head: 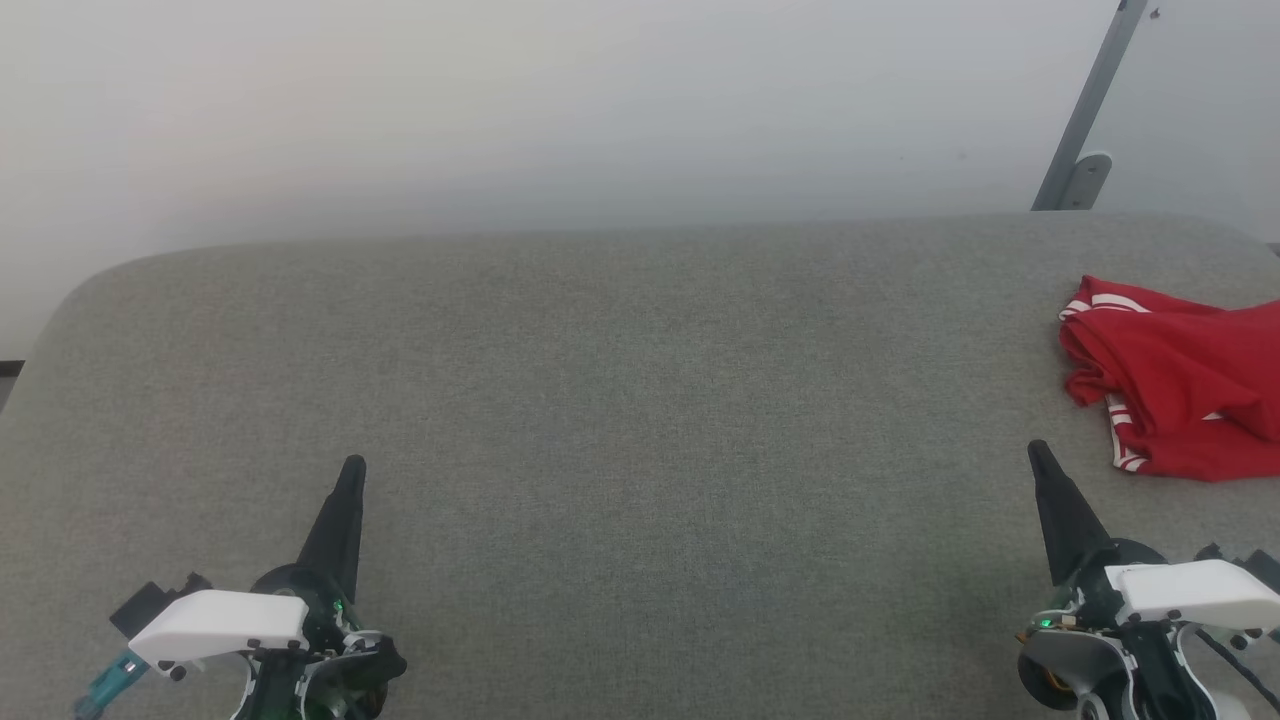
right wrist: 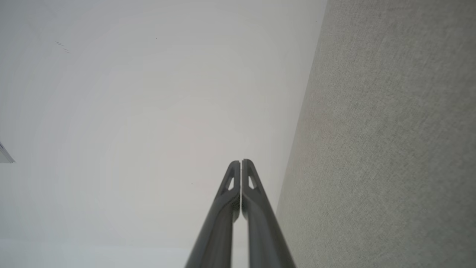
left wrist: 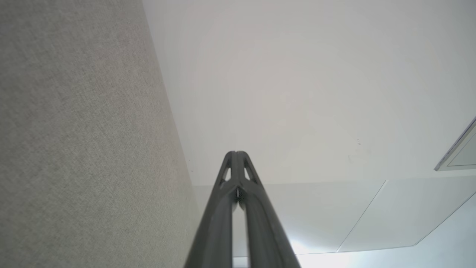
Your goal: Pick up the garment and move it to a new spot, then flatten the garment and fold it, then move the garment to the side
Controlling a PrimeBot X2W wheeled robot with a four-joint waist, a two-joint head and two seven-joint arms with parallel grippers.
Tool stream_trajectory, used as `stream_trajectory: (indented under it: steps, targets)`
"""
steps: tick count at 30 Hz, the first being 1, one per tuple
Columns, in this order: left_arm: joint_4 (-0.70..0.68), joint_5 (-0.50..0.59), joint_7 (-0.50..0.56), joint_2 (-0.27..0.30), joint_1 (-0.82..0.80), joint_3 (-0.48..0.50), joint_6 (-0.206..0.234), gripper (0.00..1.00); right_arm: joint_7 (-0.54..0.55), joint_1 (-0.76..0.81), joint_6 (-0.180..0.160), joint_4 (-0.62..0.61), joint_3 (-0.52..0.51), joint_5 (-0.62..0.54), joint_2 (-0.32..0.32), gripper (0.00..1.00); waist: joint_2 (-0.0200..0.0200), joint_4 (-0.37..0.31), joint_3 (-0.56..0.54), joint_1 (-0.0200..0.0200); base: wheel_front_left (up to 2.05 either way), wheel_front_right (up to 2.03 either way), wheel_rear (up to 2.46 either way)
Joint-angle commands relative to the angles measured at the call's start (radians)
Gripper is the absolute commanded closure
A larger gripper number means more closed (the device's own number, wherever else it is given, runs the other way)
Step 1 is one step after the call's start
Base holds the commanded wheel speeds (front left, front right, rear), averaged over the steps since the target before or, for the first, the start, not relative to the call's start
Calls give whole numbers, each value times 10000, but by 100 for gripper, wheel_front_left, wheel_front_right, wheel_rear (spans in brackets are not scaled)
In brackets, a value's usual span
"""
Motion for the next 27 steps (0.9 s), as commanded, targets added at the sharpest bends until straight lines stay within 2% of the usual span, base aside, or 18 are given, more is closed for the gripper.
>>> stream_trajectory:
  steps: [1, 27]
  targets:
    - [2, -18, 43, -20, -116, 31, -29, 100, 27, -57, 0, -44, -5, 42, 34, 100, -1, 0, 0, 0, 0, 0, 0]
    - [2, -17, 43, -22, -116, 32, -29, 100, 26, -57, 0, -43, -7, 42, 34, 100, -1, 0, 0, 0, 0, 0, 0]
